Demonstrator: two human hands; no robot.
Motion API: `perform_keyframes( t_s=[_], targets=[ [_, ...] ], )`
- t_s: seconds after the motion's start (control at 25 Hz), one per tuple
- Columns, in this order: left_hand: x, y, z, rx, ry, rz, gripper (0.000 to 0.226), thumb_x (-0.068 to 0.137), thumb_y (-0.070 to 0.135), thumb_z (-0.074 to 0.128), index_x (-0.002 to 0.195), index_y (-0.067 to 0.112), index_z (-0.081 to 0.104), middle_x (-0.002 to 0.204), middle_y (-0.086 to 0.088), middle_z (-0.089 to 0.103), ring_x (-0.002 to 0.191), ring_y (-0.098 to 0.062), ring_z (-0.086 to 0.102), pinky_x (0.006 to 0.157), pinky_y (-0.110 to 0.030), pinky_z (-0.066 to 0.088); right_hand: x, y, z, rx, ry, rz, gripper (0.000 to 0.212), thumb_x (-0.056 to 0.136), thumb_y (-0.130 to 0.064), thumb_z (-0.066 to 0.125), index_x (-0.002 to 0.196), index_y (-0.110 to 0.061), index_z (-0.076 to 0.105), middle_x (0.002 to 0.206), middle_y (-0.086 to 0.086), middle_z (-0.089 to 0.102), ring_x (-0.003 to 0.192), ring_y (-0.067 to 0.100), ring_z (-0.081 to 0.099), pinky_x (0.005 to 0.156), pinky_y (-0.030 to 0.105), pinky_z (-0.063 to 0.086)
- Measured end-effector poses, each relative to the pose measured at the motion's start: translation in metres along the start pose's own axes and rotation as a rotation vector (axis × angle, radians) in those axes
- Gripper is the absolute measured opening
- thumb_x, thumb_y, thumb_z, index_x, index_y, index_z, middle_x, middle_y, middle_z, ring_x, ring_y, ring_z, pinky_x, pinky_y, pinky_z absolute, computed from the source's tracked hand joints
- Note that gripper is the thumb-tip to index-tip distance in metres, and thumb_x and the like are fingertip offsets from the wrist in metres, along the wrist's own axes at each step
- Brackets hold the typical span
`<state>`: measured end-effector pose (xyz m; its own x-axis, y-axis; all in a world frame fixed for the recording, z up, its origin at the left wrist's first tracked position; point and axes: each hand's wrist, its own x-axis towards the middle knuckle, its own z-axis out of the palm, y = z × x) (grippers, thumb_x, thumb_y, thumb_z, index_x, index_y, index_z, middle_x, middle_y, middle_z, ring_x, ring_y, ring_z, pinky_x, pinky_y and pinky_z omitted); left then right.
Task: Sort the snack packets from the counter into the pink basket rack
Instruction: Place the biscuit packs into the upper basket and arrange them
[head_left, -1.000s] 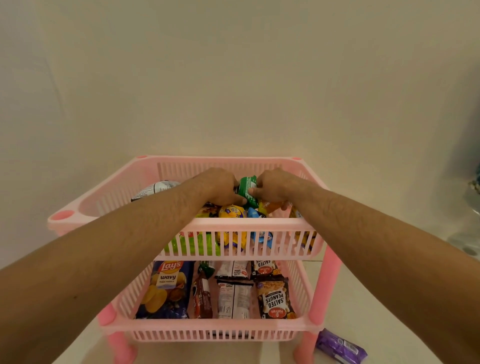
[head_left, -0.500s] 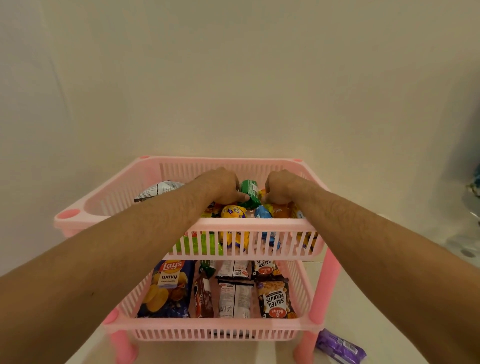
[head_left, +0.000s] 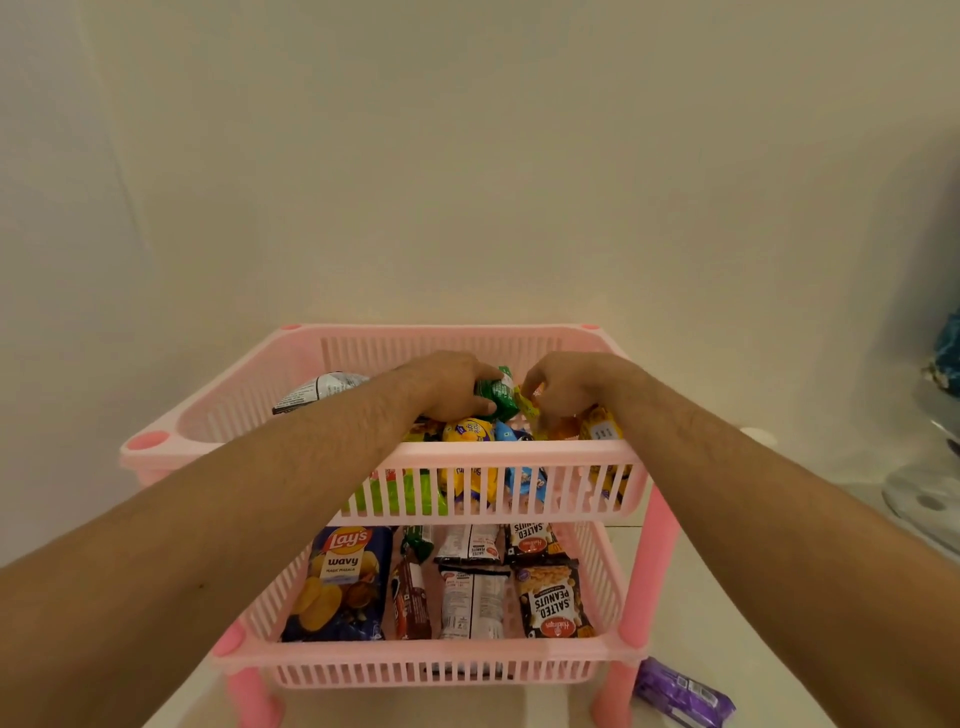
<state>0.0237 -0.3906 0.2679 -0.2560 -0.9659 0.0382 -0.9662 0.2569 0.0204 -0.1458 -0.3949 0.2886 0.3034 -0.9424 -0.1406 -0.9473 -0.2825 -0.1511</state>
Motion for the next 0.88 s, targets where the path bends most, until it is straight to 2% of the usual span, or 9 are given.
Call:
perform_keyframes(
  t_s=[0.12,0.24,0.32,0.48,0.52,0.6,0.72,0.8,0.88],
  targets=[
    [0.003,-0.001,0.002,-0.041,0.005,-0.02,0.053,0.093,0.04,0.056,0.142,0.033,0.04,0.142,-0.002,0.051,0.127,-0.025,0.048,0.105,-0.042,0.035,-0.004,0.002,0.003,-0.079,-0.01,-0.008,0.061,0.078,-0.009,0.075,0.135,-0.02,0.056,0.13,0.005,0.059,0.109,0.025,0.058,0.085,0.036,0.048],
    [0.004,0.0,0.003,-0.063,0.038,-0.025,0.051,0.092,0.037,0.058,0.141,0.032,0.044,0.14,-0.002,0.054,0.123,-0.023,0.051,0.103,-0.04,0.038,0.002,-0.001,0.008,-0.049,0.065,0.008,0.054,0.08,-0.009,0.075,0.131,-0.014,0.057,0.123,0.009,0.063,0.098,0.023,0.063,0.08,0.032,0.053],
    [0.004,0.0,0.002,-0.075,0.04,-0.021,0.05,0.091,0.036,0.058,0.14,0.031,0.045,0.138,-0.001,0.055,0.121,-0.022,0.052,0.102,-0.04,0.039,0.005,-0.004,0.009,-0.056,0.088,0.022,0.051,0.082,-0.011,0.075,0.13,-0.011,0.057,0.121,0.01,0.064,0.098,0.023,0.064,0.085,0.032,0.055],
    [-0.002,0.002,0.0,-0.062,0.027,-0.019,0.047,0.092,0.037,0.058,0.138,0.029,0.048,0.137,-0.001,0.056,0.121,-0.021,0.052,0.103,-0.041,0.04,0.007,-0.005,0.01,-0.126,0.099,0.02,0.055,0.079,-0.016,0.078,0.13,-0.013,0.057,0.126,0.009,0.062,0.112,0.027,0.059,0.097,0.037,0.05],
    [-0.005,0.002,-0.003,-0.076,0.076,-0.006,0.043,0.092,0.036,0.057,0.134,0.027,0.053,0.135,-0.002,0.057,0.12,-0.021,0.053,0.103,-0.041,0.04,0.007,-0.002,0.01,-0.109,0.096,0.017,0.056,0.078,-0.017,0.079,0.13,-0.014,0.057,0.127,0.008,0.061,0.113,0.026,0.058,0.095,0.036,0.049],
    [-0.012,0.005,-0.015,-0.159,0.308,0.025,0.028,0.093,0.03,0.055,0.118,0.021,0.064,0.123,-0.002,0.064,0.113,-0.019,0.057,0.1,-0.04,0.043,0.005,0.002,0.007,-0.023,0.129,0.005,0.059,0.076,-0.019,0.081,0.13,-0.017,0.058,0.128,0.005,0.06,0.114,0.025,0.057,0.089,0.034,0.047],
    [-0.029,0.012,-0.039,-0.358,0.648,0.02,0.019,0.092,0.024,0.055,0.101,0.016,0.07,0.104,0.0,0.069,0.098,-0.016,0.061,0.092,-0.039,0.049,-0.007,0.003,-0.007,0.204,0.439,-0.013,0.037,0.082,-0.024,0.075,0.117,-0.021,0.064,0.121,0.004,0.064,0.105,0.021,0.061,0.084,0.033,0.05],
    [-0.045,0.016,-0.048,-0.417,0.723,0.012,0.017,0.09,0.025,0.056,0.098,0.018,0.07,0.1,0.003,0.07,0.095,-0.014,0.062,0.09,-0.037,0.05,-0.021,-0.001,-0.019,0.266,0.639,-0.02,0.025,0.084,-0.032,0.069,0.108,-0.024,0.067,0.112,0.002,0.067,0.098,0.02,0.064,0.085,0.036,0.054],
    [-0.069,0.02,-0.048,-0.428,0.776,0.034,0.016,0.09,0.027,0.057,0.097,0.02,0.07,0.099,0.005,0.07,0.095,-0.011,0.061,0.09,-0.036,0.049,-0.039,-0.003,-0.024,0.271,0.625,-0.084,0.027,0.085,-0.04,0.069,0.107,-0.024,0.068,0.108,-0.001,0.068,0.095,0.017,0.064,0.086,0.04,0.055]
  ],
)
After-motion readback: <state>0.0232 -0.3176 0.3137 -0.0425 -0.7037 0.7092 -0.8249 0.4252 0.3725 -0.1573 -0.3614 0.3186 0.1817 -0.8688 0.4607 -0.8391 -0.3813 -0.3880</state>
